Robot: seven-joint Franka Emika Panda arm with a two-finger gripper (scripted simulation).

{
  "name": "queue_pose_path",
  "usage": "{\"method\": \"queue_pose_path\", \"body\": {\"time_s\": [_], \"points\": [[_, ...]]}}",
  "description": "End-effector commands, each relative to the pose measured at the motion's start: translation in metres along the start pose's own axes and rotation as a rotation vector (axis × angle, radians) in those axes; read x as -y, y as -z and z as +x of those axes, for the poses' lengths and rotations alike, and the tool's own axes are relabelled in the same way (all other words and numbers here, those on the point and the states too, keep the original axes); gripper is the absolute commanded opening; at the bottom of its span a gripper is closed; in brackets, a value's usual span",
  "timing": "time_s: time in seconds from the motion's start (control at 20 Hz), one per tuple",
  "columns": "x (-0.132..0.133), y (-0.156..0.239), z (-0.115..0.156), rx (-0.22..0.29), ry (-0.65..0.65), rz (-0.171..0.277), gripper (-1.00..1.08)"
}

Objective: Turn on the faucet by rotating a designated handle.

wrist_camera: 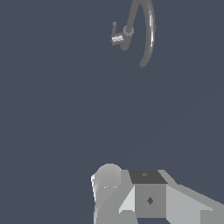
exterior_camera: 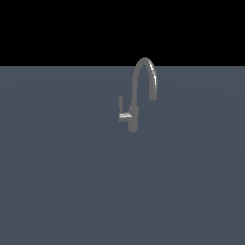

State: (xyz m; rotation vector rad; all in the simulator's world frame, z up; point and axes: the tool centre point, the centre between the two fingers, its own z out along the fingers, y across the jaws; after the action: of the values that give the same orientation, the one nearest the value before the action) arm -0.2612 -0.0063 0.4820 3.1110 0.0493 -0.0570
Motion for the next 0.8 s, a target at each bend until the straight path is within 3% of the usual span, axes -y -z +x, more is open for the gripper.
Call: {"method": "queue_pose_path", "body": {"time_s": [0.0,0.75], "points": [[0.000,0.000,0.000,0.000,0.000,0.000,-1.00],[0.013,0.008,0.011,-0.019,0.031,-0.003,-1.00]]}}
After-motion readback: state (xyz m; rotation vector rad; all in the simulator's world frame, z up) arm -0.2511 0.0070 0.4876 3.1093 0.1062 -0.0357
